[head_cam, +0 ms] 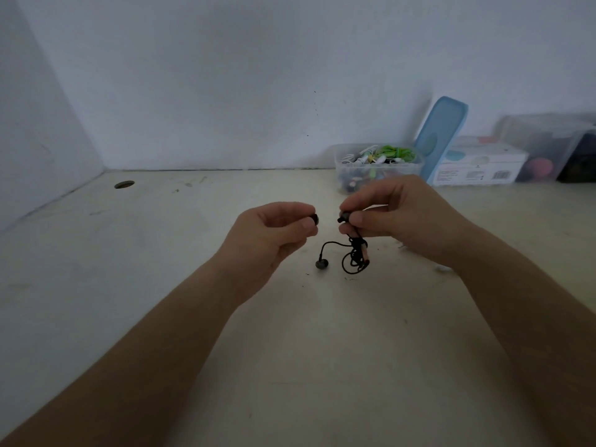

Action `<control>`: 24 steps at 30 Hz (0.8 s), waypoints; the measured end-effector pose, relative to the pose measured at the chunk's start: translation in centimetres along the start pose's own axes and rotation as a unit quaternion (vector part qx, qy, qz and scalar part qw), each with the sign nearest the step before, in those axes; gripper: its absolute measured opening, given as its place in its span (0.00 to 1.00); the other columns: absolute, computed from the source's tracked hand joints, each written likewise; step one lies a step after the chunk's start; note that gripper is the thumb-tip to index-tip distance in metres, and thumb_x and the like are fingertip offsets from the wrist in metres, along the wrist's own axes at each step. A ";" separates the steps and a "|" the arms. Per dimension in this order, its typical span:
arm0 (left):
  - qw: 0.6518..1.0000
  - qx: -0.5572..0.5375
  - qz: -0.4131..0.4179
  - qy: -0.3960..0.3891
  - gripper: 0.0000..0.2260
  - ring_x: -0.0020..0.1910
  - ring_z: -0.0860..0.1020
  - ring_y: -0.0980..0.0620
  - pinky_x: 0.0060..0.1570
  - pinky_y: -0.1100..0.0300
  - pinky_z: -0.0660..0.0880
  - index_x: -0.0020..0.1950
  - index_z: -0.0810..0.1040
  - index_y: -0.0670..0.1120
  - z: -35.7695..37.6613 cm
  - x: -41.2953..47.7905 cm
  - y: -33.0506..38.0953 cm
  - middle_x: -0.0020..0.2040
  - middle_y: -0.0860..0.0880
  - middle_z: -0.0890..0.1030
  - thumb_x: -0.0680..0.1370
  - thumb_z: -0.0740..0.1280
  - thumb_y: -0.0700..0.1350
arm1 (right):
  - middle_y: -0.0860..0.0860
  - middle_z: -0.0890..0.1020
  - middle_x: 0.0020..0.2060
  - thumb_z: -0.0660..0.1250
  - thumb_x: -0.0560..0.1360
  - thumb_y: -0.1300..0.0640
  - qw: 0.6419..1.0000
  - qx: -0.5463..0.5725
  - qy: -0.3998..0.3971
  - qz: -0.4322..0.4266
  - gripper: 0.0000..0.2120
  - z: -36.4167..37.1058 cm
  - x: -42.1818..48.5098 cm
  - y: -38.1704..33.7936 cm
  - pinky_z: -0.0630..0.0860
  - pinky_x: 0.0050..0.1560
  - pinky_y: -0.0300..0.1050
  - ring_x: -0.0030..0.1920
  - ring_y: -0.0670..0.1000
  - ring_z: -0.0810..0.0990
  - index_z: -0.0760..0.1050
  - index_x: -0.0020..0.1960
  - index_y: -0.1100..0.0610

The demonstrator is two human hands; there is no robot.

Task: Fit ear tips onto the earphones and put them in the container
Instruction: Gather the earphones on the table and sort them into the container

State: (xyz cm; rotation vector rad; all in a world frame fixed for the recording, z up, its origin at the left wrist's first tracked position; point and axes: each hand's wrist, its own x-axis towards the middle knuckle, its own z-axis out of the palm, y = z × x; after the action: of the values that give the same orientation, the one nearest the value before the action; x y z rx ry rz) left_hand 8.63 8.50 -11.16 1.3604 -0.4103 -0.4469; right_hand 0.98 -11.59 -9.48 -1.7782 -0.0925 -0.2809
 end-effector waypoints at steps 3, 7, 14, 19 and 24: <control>0.998 -0.067 -0.018 -0.005 0.08 0.43 0.84 0.51 0.52 0.61 0.81 0.49 0.82 0.40 0.4 -0.1 0.0 0.43 0.45 0.86 0.74 0.68 0.31 | 0.54 0.86 0.40 0.69 0.73 0.73 1.000 0.023 -0.001 -0.002 0.08 0.4 0.0 0.1 0.82 0.54 0.54 0.47 0.58 0.87 0.81 0.47 0.62; 0.996 -0.079 -0.023 -0.016 0.09 0.42 0.85 0.51 0.47 0.63 0.81 0.50 0.81 0.39 0.7 -0.1 -0.2 0.43 0.43 0.85 0.75 0.66 0.29 | 0.54 0.86 0.41 0.70 0.73 0.72 1.000 0.021 0.006 -0.007 0.08 0.8 0.0 0.1 0.82 0.55 0.57 0.47 0.60 0.86 0.80 0.46 0.61; 0.997 -0.072 -0.021 -0.018 0.08 0.41 0.84 0.51 0.48 0.63 0.80 0.49 0.81 0.39 1.0 -0.2 -0.3 0.43 0.43 0.85 0.74 0.67 0.29 | 0.53 0.86 0.39 0.72 0.72 0.70 1.000 -0.016 0.006 -0.013 0.07 1.0 0.1 0.2 0.82 0.53 0.54 0.43 0.56 0.86 0.81 0.47 0.61; 0.998 -0.053 -0.013 -0.022 0.08 0.41 0.84 0.51 0.47 0.64 0.81 0.48 0.82 0.39 0.9 -0.2 -0.3 0.42 0.43 0.85 0.73 0.68 0.29 | 0.54 0.86 0.39 0.72 0.72 0.70 1.000 -0.015 0.014 -0.012 0.06 1.1 0.1 0.1 0.83 0.53 0.54 0.44 0.57 0.87 0.81 0.48 0.63; 0.999 -0.035 -0.006 -0.019 0.08 0.42 0.85 0.49 0.45 0.64 0.80 0.47 0.82 0.39 0.9 -0.3 -0.3 0.43 0.42 0.86 0.72 0.69 0.29 | 0.56 0.86 0.40 0.73 0.72 0.69 0.999 -0.034 0.021 -0.015 0.06 0.9 0.1 0.2 0.83 0.51 0.50 0.43 0.56 0.87 0.81 0.49 0.65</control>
State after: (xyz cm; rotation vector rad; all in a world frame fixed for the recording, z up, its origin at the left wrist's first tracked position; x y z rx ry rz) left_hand 7.93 7.87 -11.28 1.2891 -0.4136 -0.4931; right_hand 1.26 -10.77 -9.79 -1.8395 -0.0801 -0.3456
